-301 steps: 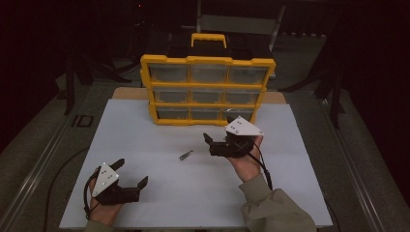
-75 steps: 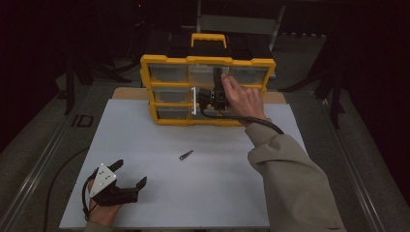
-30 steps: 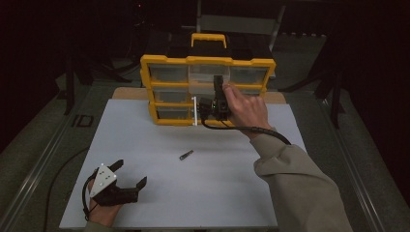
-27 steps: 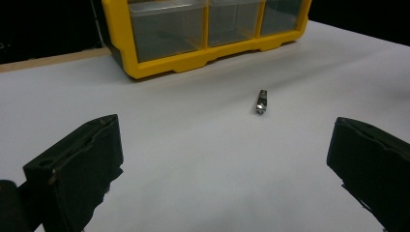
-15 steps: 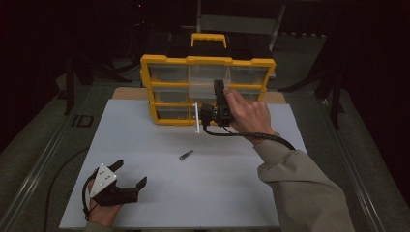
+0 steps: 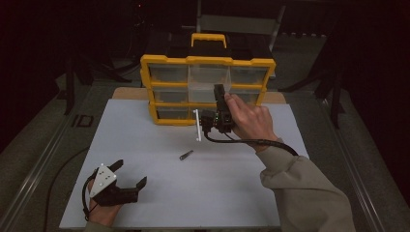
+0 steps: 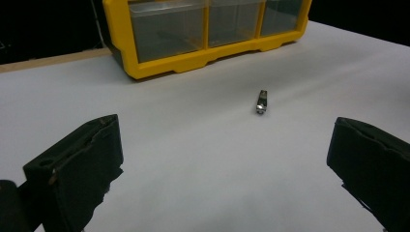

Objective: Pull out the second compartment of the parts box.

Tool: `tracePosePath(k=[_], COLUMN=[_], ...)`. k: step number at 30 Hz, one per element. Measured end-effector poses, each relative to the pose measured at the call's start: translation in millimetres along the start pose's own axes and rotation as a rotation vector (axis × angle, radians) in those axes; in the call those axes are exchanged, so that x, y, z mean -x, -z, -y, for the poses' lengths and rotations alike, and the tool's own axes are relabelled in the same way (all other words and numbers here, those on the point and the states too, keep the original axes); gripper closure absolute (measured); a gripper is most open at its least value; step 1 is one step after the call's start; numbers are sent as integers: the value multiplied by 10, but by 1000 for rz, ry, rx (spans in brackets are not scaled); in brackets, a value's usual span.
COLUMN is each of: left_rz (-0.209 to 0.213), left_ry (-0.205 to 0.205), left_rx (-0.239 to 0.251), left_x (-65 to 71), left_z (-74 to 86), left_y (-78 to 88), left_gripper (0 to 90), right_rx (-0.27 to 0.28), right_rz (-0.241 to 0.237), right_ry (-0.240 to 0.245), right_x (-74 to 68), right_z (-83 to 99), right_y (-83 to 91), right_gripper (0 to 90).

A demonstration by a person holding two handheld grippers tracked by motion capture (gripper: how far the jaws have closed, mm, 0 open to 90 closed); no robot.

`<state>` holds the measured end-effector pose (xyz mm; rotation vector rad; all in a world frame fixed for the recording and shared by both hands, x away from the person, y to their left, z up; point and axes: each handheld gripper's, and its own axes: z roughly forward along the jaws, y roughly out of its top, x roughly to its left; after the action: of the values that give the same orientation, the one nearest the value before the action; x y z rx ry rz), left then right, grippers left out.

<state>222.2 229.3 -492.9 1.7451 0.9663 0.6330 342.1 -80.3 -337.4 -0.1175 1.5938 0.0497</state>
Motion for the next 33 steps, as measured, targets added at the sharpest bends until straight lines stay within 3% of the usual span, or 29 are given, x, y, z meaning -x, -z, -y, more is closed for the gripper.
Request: tracePosePath(k=[20,27,33], left_rz=[-1,-1,-1], left_ry=[-1,0,-4], left_rx=[-2,-2,-3], left_x=[1,-1,0], left_z=[1,1,1], left_y=[-2,-1,0], left_gripper=[0,0,0], right_rx=[5,10,36], right_rz=[3,24,16], right_ry=[2,-8,-9], right_x=[-14,-43,-121], right_z=[14,12,-27], right_y=[66,65,126], right_gripper=[792,781,722])
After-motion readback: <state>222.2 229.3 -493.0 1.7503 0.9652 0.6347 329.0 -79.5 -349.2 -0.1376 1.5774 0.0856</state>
